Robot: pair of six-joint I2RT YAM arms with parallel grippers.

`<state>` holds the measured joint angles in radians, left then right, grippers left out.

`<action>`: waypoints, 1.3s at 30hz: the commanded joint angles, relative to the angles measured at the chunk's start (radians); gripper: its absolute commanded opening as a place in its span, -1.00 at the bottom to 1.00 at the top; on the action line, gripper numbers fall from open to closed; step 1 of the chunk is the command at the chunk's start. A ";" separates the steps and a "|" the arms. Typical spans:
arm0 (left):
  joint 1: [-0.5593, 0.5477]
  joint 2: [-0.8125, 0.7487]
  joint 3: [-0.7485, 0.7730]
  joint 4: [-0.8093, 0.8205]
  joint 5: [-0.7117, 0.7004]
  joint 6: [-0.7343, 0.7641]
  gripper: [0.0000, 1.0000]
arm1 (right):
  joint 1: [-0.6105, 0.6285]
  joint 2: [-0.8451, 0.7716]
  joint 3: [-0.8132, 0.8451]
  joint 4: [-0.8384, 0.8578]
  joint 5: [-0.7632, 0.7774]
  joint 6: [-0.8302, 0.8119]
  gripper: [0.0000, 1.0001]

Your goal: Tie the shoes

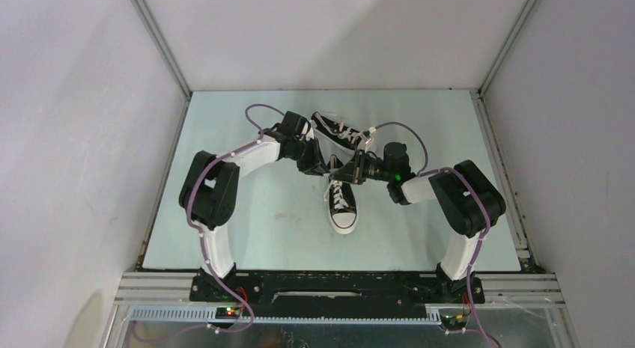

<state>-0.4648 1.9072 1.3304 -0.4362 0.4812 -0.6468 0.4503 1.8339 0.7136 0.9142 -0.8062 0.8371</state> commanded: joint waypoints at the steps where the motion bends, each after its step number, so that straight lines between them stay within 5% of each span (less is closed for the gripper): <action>1: 0.002 -0.055 0.014 -0.001 -0.007 0.016 -0.58 | -0.001 -0.038 0.021 0.029 -0.005 -0.016 -1.00; 17: 0.002 0.002 0.070 0.015 -0.019 0.006 -0.25 | 0.003 -0.043 0.021 0.030 -0.012 -0.020 -1.00; 25: 0.002 0.034 0.097 0.002 -0.011 0.008 -0.45 | 0.001 -0.043 0.021 0.026 -0.011 -0.023 -1.00; 32: 0.002 0.036 0.088 -0.017 -0.021 0.024 -0.28 | 0.001 -0.042 0.022 0.024 -0.010 -0.023 -1.00; 39: 0.000 0.052 0.092 -0.022 -0.006 0.024 -0.70 | -0.001 -0.042 0.023 0.025 -0.010 -0.023 -1.00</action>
<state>-0.4648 1.9549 1.3991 -0.4526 0.4633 -0.6388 0.4500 1.8339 0.7136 0.9142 -0.8082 0.8364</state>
